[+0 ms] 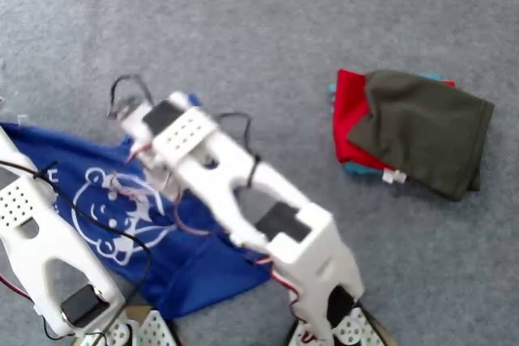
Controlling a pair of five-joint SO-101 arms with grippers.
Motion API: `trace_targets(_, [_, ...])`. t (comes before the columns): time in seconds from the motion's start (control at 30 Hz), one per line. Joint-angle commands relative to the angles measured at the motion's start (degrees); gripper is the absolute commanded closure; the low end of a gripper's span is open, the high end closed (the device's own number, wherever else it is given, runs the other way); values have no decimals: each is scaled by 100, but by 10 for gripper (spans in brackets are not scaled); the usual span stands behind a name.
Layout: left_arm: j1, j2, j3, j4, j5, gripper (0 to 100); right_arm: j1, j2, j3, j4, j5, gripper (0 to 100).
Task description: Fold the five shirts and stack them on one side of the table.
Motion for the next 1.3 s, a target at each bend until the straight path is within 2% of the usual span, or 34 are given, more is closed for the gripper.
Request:
trace_targets(0.0, [-75,-396,-277,-97,-53,971,484,-514,-1130,-88,-44,802])
trace_targets(0.17, [-57,-273,-286,-97,-53,971,923,40,-2325,-633,-53,791])
trace_targets(0.4, [-48,-149,-312,-105,-53,971,1046,2018,-3547,-1284,-53,787])
trace_targets(0.7, [-48,-105,-312,-88,-53,971,1442,4391,-5710,-1284,-62,787])
trace_targets(0.93, [-40,-105,-312,-97,-53,971,1635,4699,-6580,-958,-18,787])
trace_targets(1.27, [-48,-97,-303,-79,-53,971,1398,4708,-6527,-1380,-9,787])
